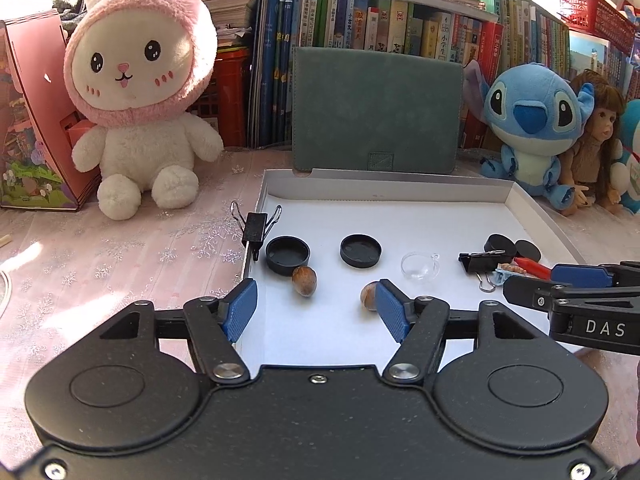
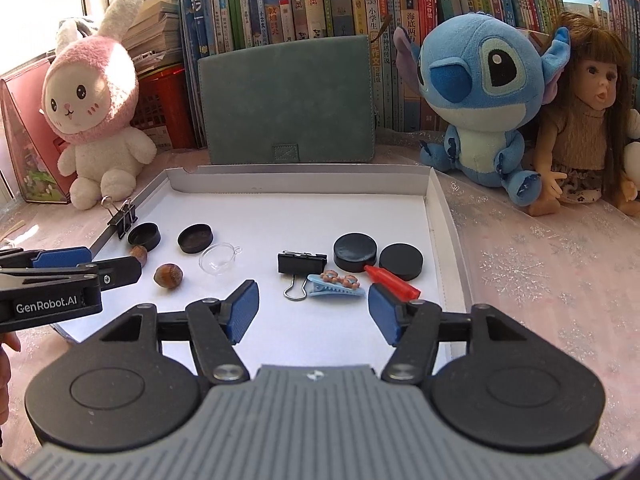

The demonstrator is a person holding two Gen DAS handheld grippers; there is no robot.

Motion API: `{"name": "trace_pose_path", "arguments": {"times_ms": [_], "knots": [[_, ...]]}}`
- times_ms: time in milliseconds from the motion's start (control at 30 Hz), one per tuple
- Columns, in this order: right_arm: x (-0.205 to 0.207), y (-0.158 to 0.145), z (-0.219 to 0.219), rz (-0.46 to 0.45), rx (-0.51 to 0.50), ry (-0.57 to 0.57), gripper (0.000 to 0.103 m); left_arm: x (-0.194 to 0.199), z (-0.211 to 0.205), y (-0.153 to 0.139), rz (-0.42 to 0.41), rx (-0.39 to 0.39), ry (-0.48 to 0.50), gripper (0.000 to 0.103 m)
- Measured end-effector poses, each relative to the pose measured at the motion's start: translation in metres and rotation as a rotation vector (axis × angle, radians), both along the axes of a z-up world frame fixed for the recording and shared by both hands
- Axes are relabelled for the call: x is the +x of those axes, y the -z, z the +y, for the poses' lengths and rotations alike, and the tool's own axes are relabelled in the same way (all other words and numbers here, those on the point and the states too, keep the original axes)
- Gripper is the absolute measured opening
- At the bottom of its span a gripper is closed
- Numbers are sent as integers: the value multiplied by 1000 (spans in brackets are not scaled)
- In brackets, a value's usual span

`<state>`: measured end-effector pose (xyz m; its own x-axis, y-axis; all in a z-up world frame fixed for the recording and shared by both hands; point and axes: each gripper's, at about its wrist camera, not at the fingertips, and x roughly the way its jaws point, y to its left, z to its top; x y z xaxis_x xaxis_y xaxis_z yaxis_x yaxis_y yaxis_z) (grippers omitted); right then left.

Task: Organize rigid objects
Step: 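Open the left gripper to drop the nut while the right gripper releases the hair clip, then withdraw both grippers from the tray toward the red crayon and second hair clip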

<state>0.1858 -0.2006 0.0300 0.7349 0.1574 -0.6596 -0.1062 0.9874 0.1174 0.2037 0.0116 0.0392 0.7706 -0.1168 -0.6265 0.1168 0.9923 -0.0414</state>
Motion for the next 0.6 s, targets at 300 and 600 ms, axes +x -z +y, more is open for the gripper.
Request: {"name": "trace_pose_path", "arguments": {"times_ms": [300, 600], "knots": [[-26, -13, 2, -61, -18, -56, 88, -35, -6, -14, -66, 33, 63, 84], [-54, -18, 2, -109, -20, -88, 100, -63, -2, -17, -71, 6, 81, 87]]}}
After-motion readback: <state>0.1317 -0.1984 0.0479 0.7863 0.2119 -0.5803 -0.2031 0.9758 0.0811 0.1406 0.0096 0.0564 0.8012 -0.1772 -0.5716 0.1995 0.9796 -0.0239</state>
